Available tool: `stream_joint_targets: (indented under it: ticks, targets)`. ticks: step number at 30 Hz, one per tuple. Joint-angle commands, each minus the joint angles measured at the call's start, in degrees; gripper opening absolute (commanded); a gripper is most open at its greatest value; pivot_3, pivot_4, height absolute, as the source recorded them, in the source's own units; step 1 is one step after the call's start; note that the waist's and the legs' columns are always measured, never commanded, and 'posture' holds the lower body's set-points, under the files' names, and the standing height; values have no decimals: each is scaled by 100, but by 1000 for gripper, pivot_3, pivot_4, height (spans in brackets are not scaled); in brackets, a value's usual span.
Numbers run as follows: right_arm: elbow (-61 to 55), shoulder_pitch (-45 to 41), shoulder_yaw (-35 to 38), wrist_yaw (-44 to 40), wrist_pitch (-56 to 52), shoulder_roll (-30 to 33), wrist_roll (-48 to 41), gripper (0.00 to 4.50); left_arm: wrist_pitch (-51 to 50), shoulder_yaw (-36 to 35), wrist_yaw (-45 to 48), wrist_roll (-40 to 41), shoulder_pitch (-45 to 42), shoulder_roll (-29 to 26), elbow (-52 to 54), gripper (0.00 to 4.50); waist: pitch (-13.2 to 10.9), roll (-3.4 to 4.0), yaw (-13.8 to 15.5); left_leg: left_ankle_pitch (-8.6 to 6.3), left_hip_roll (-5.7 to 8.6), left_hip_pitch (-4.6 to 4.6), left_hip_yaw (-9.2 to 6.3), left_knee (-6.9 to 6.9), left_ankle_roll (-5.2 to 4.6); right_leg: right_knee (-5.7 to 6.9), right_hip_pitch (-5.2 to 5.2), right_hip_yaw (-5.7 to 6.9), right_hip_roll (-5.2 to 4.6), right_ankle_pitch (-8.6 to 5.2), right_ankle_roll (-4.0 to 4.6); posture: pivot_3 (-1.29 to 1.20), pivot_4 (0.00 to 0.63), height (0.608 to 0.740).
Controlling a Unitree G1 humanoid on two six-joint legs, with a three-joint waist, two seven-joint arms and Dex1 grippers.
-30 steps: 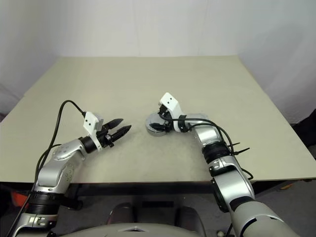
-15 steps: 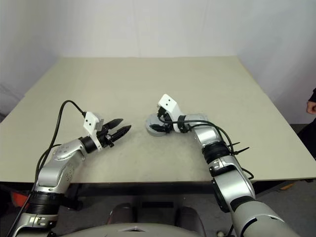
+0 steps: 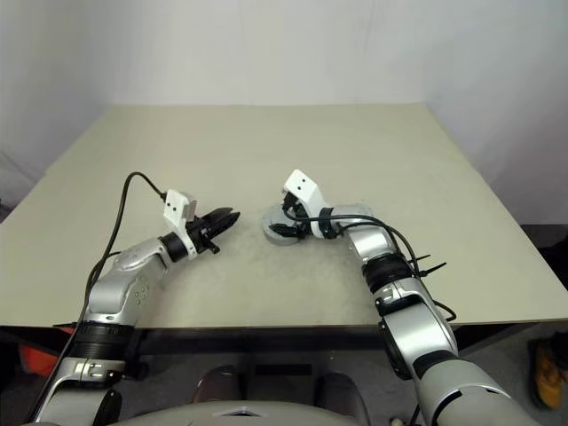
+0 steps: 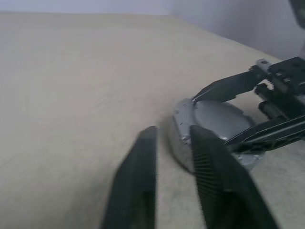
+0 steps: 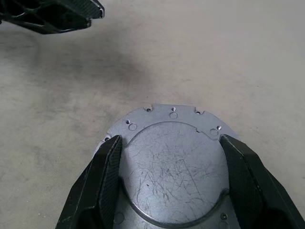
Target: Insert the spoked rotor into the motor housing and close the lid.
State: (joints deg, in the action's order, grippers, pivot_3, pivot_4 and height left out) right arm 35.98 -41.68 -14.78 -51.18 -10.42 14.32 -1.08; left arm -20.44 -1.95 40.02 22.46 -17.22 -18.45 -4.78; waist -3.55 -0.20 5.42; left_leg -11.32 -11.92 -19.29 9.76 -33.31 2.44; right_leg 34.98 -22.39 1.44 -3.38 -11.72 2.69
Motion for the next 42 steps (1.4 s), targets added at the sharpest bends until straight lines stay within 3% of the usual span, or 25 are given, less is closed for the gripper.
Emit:
stream_joint_targets:
  ticks: [1, 7, 15, 24, 40, 42]
  targets:
    - [190, 57, -79, 102, -90, 41, 207, 3133, 136, -17, 193, 12, -372, -55, -147, 72, 0, 0, -1, 0, 0, 1, 0, 0, 0, 0, 1, 0, 0, 0, 0, 0, 0, 740]
    - [182, 26, -46, 149, -90, 28, 198, 3133, 154, 170, 254, -227, -774, 33, -734, 72, 1, 1, -7, 0, 0, 5, 0, 1, 1, 0, 3, -1, 0, 0, 0, 0, 0, 740]
    - [148, -4, -19, 188, -101, 51, 203, 3133, -304, 115, 436, 120, -1180, 432, -1109, 72, 1, 1, -2, 1, 0, 4, 0, 1, 2, 1, 2, -1, 0, 0, 0, 0, 0, 740]
    - [6, 93, 34, 305, -147, 70, 177, 3133, -844, 257, 23, -110, -1428, 687, -1635, 72, 0, 2, -5, 1, 0, 4, 0, 2, 2, 0, 1, -1, 0, 0, 0, 0, 0, 740]
    - [-141, 40, 146, 254, -284, 107, 64, 3133, -1369, 483, -57, -229, -1249, 684, -1103, 72, -1, 4, 9, 1, 2, 1, 0, 4, 2, -7, 4, -1, -5, -17, -29, 0, 0, 740]
    - [-217, 51, 107, 86, -341, 141, 29, 3882, -1376, 482, -62, -252, -1271, 675, -1088, 0, -2, 5, 12, 1, 2, -1, 0, 4, 2, -8, 3, -1, -5, -17, -30, 0, 0, 740]
